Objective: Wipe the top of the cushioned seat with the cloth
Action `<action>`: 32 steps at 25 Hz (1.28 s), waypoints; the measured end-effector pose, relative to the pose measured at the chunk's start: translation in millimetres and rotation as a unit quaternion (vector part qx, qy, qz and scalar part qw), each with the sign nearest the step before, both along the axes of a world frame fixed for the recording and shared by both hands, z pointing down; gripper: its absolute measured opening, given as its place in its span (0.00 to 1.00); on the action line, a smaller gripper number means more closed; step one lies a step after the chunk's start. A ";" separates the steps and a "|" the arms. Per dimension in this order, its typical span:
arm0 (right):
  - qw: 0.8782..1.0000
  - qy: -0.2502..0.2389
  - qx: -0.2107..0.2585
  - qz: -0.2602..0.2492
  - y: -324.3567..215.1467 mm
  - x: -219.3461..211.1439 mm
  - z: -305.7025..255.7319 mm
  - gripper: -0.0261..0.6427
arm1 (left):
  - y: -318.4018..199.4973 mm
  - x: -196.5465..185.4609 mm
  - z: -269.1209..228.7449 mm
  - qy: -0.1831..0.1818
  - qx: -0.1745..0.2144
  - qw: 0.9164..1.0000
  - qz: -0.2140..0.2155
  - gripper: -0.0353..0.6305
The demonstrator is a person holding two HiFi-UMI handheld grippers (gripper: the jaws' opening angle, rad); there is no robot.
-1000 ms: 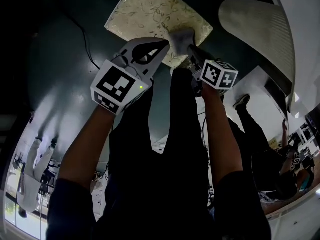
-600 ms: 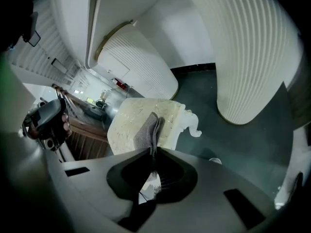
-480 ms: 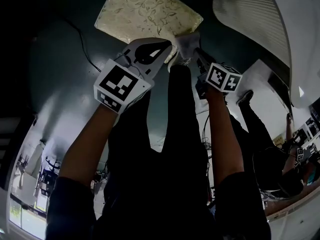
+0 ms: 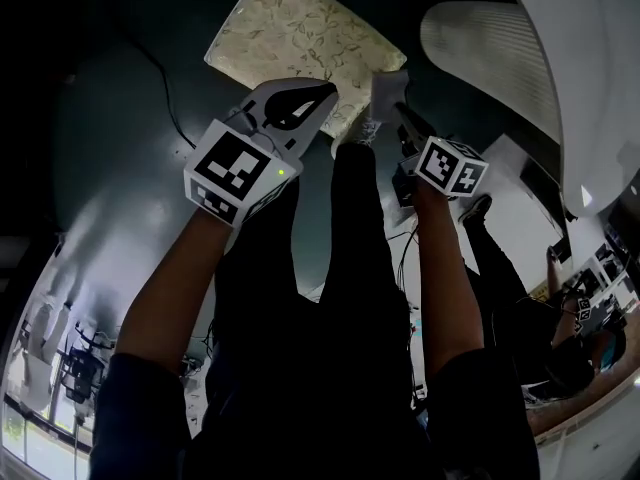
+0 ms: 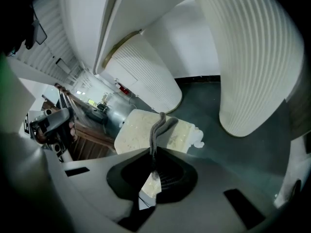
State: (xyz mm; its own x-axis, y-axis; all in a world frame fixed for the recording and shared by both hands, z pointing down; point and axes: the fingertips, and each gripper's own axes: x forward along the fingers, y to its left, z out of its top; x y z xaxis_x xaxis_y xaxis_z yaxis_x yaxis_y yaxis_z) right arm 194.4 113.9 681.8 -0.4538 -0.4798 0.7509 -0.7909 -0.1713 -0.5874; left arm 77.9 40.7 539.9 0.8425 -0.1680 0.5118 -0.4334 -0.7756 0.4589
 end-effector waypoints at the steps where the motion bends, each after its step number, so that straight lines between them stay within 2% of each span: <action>1: 1.000 0.000 0.005 -0.006 -7.8 -7.3 -4.6 0.09 | -3.2 -8.4 -1.3 -0.001 0.001 1.000 -0.006 0.06; 11: 0.995 -0.020 0.041 -0.084 -79.3 -130.4 -33.3 0.09 | -28.5 -119.9 -11.9 -0.008 0.001 0.997 -0.075 0.06; 24: 0.978 -0.062 0.058 -0.190 -144.1 -283.3 -24.8 0.09 | -44.4 -225.8 14.8 -0.017 -0.014 0.987 -0.160 0.06; 27: 0.976 -0.066 0.052 -0.202 -142.0 -304.4 -17.2 0.09 | -42.4 -241.0 22.1 -0.019 -0.016 0.986 -0.167 0.06; 32: 0.976 -0.064 0.036 -0.204 -135.8 -305.0 1.0 0.09 | -42.0 -242.4 36.5 -0.025 -0.027 0.986 -0.162 0.06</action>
State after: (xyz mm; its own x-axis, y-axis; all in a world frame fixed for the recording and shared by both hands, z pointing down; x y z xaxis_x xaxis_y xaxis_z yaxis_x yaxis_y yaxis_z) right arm -110.6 -22.0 682.8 -0.7064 -0.2890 0.6461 -0.7037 0.1883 -0.6851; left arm -164.4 -1.3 576.5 0.7227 -0.3946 0.5675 -0.6774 -0.5676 0.4679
